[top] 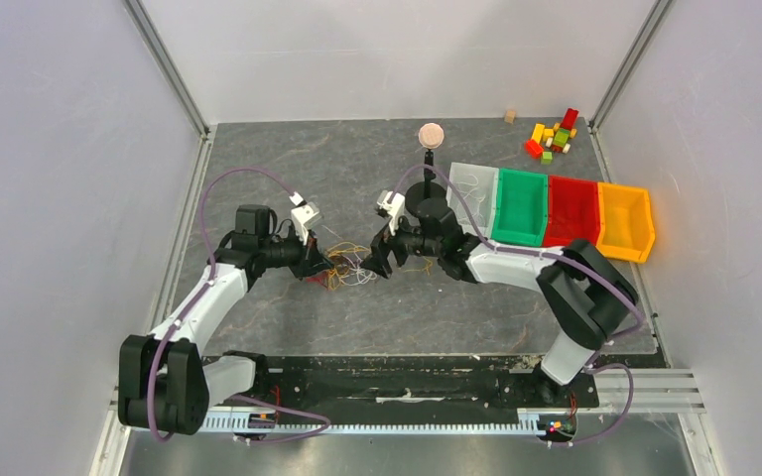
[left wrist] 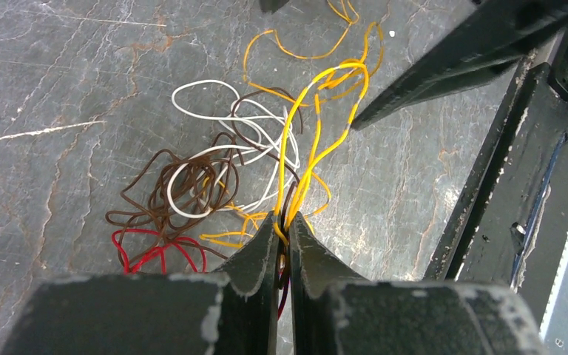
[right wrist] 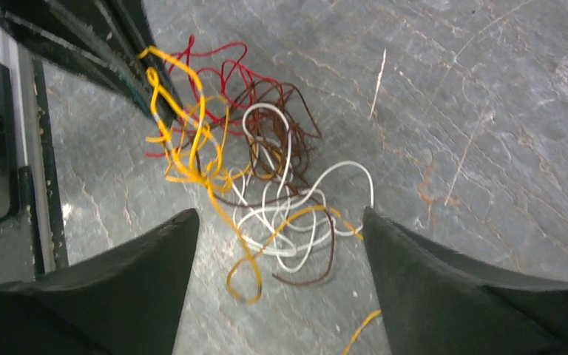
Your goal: Untangle the cables
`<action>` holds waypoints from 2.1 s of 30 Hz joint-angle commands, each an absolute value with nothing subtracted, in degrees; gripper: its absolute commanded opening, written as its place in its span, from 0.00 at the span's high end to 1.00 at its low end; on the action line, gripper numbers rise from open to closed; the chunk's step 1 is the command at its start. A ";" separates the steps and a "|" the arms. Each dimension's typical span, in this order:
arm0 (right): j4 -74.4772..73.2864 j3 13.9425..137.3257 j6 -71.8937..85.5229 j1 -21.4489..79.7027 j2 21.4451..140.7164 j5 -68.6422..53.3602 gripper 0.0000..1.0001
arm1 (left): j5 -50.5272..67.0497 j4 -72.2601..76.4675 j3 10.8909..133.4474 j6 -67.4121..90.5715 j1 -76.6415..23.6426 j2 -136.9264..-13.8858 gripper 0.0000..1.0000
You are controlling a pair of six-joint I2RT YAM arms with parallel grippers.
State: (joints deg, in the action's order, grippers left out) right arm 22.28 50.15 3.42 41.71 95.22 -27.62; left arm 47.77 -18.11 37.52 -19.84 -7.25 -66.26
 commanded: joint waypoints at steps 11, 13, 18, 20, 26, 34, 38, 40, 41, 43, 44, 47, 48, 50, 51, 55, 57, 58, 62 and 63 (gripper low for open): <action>24.27 49.56 2.86 37.82 86.58 2.56 1.00 | 45.73 -34.93 42.76 -37.05 -0.14 -66.65 0.86; 23.00 47.95 3.37 36.04 80.82 3.32 1.00 | 41.76 -37.85 43.27 -42.45 2.08 -69.60 0.87; 19.25 47.89 6.13 34.24 69.02 0.18 1.00 | 36.04 -37.54 44.11 -46.87 3.57 -76.25 0.90; 18.11 48.58 6.50 33.97 66.82 -4.39 1.00 | 38.13 -37.81 45.11 -47.73 4.30 -76.66 0.91; 14.38 50.06 8.45 34.18 65.85 -15.45 1.00 | 57.72 -22.85 47.72 -25.63 2.65 -66.64 0.24; 16.18 49.28 7.10 35.66 65.17 -25.06 1.00 | 49.45 -3.43 51.36 -6.26 -15.76 -62.24 0.22; 16.80 48.69 6.42 37.17 65.05 -27.11 1.00 | 47.07 -1.01 52.36 -6.12 -19.05 -64.05 0.22; 17.02 48.52 6.17 37.96 64.87 -27.07 1.00 | 48.35 -0.99 53.02 -6.53 -19.82 -65.19 0.24; 17.05 48.52 5.96 38.41 64.91 -26.88 1.00 | 49.79 -0.97 53.32 -6.54 -20.17 -65.62 0.25; 17.23 48.52 5.81 39.02 64.78 -26.74 1.00 | 51.26 -0.82 53.45 -6.43 -21.42 -66.16 0.25; 17.34 48.60 5.72 39.32 64.65 -26.80 1.00 | 51.16 -0.51 53.29 -6.67 -22.12 -66.42 0.26; 17.42 48.94 5.54 39.90 64.45 -26.52 1.00 | 49.92 -0.26 53.11 -7.53 -23.35 -67.73 0.33; 17.30 49.09 5.50 40.07 64.42 -26.26 1.00 | 50.49 -0.25 53.46 -7.58 -23.47 -68.30 0.35; 17.23 49.34 5.48 40.25 64.40 -25.40 1.00 | 51.63 -0.24 53.79 -7.56 -24.05 -69.22 0.42; 17.26 49.60 5.55 40.25 64.36 -25.14 1.00 | 51.64 -0.27 53.50 -7.36 -24.42 -69.54 0.46; 17.58 51.12 6.82 40.24 63.72 -23.71 1.00 | 49.36 -0.26 51.22 -7.71 -24.81 -70.14 0.91; 17.63 52.86 6.97 40.25 63.25 -21.86 1.00 | 49.88 -3.22 49.49 -10.34 -24.70 -69.31 0.98; 17.53 53.70 6.99 40.23 62.90 -20.97 1.00 | 49.96 -4.14 48.23 -10.92 -24.71 -68.65 0.98; 17.18 57.98 6.83 39.71 62.16 -16.73 1.00 | 48.05 -10.31 42.70 -14.98 -24.01 -65.19 0.98; 17.06 59.21 6.89 39.33 62.06 -16.15 1.00 | 47.58 -12.02 41.29 -16.53 -23.34 -64.48 0.98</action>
State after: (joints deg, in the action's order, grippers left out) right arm 13.41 52.23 6.42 40.03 65.14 -21.08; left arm 49.47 -4.47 46.06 -9.80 -24.47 -67.75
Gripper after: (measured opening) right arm 0.006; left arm 0.033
